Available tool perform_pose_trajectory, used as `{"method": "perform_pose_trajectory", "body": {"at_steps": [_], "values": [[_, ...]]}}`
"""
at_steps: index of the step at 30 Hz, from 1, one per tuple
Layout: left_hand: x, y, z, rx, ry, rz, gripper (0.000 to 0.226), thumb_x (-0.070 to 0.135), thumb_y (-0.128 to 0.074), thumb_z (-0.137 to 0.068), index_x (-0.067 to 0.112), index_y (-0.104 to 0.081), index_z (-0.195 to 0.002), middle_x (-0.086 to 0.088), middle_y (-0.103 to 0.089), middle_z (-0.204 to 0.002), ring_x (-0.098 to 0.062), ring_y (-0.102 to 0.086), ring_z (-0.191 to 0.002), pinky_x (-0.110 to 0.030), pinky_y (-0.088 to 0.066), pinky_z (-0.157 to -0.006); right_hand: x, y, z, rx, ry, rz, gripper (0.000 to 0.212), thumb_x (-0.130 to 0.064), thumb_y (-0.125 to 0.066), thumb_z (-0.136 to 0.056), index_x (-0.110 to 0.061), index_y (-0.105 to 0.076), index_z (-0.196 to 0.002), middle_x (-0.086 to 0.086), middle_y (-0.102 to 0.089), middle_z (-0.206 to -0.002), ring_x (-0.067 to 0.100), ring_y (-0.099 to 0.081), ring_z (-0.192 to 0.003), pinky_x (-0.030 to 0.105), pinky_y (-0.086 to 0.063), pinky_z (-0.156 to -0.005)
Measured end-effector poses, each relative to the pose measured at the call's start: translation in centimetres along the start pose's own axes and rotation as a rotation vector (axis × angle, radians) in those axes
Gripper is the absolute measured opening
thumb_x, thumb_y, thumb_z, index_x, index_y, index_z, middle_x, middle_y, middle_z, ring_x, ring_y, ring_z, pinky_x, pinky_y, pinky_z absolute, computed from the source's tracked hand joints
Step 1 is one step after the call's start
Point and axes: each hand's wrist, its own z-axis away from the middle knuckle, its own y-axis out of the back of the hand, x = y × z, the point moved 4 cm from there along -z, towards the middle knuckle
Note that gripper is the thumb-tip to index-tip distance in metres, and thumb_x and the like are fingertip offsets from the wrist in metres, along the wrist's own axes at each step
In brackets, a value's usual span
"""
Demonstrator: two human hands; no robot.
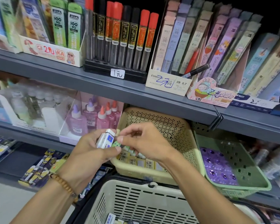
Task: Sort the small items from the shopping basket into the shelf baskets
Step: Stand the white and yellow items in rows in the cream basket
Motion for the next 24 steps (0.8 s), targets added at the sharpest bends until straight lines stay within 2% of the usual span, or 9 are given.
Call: {"method": "perform_pose_trajectory", "body": {"at_steps": [3,5,8,11,13,17,19,21,24], "values": [[-0.3,-0.4,-0.1,0.017,-0.004,-0.057,0.035,-0.008,-0.069,-0.08,0.014,-0.067,-0.107,-0.021,-0.071,-0.105,-0.025,-0.068,-0.09,-0.038,-0.055,-0.083,0.7,0.2,0.1,-0.035,-0.083,-0.131,0.012,0.0,-0.069,-0.086,-0.011,-0.07,-0.081,0.004,-0.061,-0.067,0.004,-0.052,-0.05,0.017,-0.045,-0.046],[-0.5,-0.7,-0.2,0.023,0.015,-0.031,0.028,0.001,-0.068,-0.084,0.014,-0.067,-0.108,-0.018,-0.069,-0.109,-0.024,-0.071,-0.09,-0.035,-0.058,-0.074,1.7,1.5,0.2,-0.026,-0.157,-0.307,0.015,0.004,-0.066,-0.087,-0.009,-0.07,-0.082,0.005,-0.065,-0.069,0.008,-0.057,-0.054,0.018,-0.049,-0.048],[-0.5,-1.0,-0.2,0.056,0.073,0.083,0.017,0.007,-0.061,-0.091,0.011,-0.065,-0.107,-0.016,-0.064,-0.104,-0.029,-0.074,-0.077,-0.028,-0.058,-0.057,4.0,5.4,0.2,0.139,-0.25,-0.411,0.016,0.003,-0.065,-0.087,-0.008,-0.075,-0.083,0.006,-0.072,-0.073,0.01,-0.061,-0.056,0.018,-0.051,-0.049],[-0.5,-0.7,-0.4,0.12,0.115,0.127,0.012,0.008,-0.057,-0.093,0.01,-0.064,-0.103,-0.013,-0.066,-0.089,-0.023,-0.069,-0.056,-0.026,-0.051,-0.042,6.6,9.1,0.0,0.254,-0.335,-0.222,0.013,0.003,-0.063,-0.088,-0.007,-0.072,-0.089,0.008,-0.071,-0.077,0.009,-0.062,-0.055,0.02,-0.052,-0.052],[-0.4,-0.7,-0.4,0.1,0.144,0.163,0.017,0.002,-0.054,-0.091,0.005,-0.063,-0.106,-0.014,-0.068,-0.084,-0.022,-0.066,-0.053,-0.027,-0.049,-0.042,8.3,9.9,-0.2,0.252,-0.406,-0.046,0.012,-0.001,-0.064,-0.089,-0.01,-0.071,-0.087,0.007,-0.069,-0.074,0.009,-0.062,-0.054,0.02,-0.051,-0.052],[-0.4,-1.1,-0.2,-0.005,0.172,0.219,0.025,-0.006,-0.05,-0.092,0.006,-0.064,-0.109,-0.016,-0.074,-0.094,-0.026,-0.073,-0.069,-0.031,-0.054,-0.046,10.6,8.9,-1.5,0.194,-0.476,0.125,0.014,-0.004,-0.064,-0.091,-0.015,-0.071,-0.087,0.007,-0.07,-0.079,0.009,-0.063,-0.061,0.02,-0.054,-0.06],[-0.5,-1.2,-0.1,-0.044,0.167,0.215,0.026,-0.004,-0.053,-0.092,0.008,-0.062,-0.113,-0.016,-0.073,-0.102,-0.031,-0.074,-0.08,-0.033,-0.057,-0.051,10.9,8.1,-2.2,0.157,-0.479,0.187,0.015,-0.002,-0.063,-0.092,-0.012,-0.072,-0.096,0.008,-0.072,-0.085,0.009,-0.067,-0.067,0.02,-0.057,-0.064],[-0.6,-1.1,-0.1,-0.051,0.16,0.196,0.025,-0.001,-0.054,-0.092,0.008,-0.062,-0.114,-0.016,-0.072,-0.107,-0.034,-0.073,-0.083,-0.033,-0.058,-0.053,10.7,7.5,-2.7,0.128,-0.482,0.232,0.017,-0.001,-0.063,-0.091,-0.01,-0.071,-0.102,0.008,-0.072,-0.093,0.01,-0.07,-0.075,0.02,-0.058,-0.07],[-0.5,-0.8,-0.2,-0.03,0.133,0.154,0.023,0.0,-0.056,-0.091,0.005,-0.062,-0.112,-0.018,-0.071,-0.106,-0.033,-0.073,-0.084,-0.03,-0.059,-0.057,10.2,7.1,-3.0,0.135,-0.413,0.375,0.02,-0.005,-0.057,-0.095,-0.022,-0.068,-0.094,0.001,-0.069,-0.106,0.01,-0.068,-0.083,0.022,-0.056,-0.074]]}}
